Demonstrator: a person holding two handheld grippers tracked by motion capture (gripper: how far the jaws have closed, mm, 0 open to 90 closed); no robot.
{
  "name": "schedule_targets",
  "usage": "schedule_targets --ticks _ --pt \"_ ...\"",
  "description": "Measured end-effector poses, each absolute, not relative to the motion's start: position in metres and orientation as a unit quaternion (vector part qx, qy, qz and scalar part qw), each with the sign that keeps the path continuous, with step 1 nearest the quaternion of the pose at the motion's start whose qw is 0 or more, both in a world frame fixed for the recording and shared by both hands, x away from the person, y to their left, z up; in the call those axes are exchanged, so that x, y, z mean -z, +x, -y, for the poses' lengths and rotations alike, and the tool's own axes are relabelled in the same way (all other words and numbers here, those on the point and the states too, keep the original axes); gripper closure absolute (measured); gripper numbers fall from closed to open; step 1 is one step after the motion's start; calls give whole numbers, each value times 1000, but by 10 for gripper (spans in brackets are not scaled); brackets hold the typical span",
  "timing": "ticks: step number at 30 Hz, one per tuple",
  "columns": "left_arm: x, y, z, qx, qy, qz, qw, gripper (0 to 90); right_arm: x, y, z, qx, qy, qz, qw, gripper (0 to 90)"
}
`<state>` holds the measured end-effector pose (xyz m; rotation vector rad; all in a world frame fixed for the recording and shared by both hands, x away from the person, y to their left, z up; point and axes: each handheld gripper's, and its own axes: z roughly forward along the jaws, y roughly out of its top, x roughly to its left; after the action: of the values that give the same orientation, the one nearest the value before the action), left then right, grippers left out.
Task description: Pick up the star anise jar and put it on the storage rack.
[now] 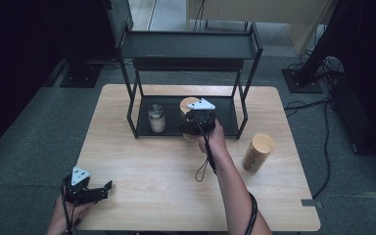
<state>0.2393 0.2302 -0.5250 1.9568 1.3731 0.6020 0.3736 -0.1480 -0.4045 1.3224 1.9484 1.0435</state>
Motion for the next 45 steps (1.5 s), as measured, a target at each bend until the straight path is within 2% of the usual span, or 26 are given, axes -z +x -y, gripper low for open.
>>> schedule_targets --ticks 45 --pt "525 239 -230 -230 749 -525 333 39 433 430 134 -367 500 -731 286 248"
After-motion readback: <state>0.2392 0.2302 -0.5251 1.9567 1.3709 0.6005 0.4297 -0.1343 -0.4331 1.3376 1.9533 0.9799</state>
